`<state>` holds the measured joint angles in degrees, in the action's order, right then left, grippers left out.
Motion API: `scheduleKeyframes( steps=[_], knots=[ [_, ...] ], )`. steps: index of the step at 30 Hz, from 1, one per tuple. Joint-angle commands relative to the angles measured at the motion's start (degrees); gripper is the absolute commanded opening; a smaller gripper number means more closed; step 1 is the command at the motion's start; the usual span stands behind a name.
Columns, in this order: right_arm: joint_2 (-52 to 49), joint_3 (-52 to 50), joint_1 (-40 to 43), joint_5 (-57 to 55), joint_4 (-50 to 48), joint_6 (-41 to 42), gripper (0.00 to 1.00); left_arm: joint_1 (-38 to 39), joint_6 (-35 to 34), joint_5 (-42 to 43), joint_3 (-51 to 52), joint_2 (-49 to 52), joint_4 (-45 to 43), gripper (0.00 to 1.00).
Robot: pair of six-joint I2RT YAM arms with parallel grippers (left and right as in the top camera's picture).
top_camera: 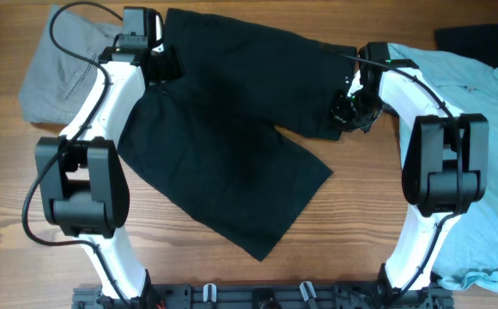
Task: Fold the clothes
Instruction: 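Drag the black trousers leftward to the table center with both grippers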
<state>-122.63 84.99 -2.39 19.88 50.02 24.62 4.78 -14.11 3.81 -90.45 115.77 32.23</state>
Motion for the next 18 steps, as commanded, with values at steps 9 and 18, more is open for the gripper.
scheduleKeyframes(
  steps=[9, 18],
  knots=[
    [-2.1, 3.9, 13.5, 2.3, -18.0, 8.1, 0.2, 0.0, 0.0, 0.9, 0.4, -1.8, 1.9, 0.7],
    [12.8, 4.9, 5.0, 7.3, 14.8, -10.6, 0.54, -0.1, 0.4, 0.9, 0.4, -5.2, 5.1, 0.79]
  ],
)
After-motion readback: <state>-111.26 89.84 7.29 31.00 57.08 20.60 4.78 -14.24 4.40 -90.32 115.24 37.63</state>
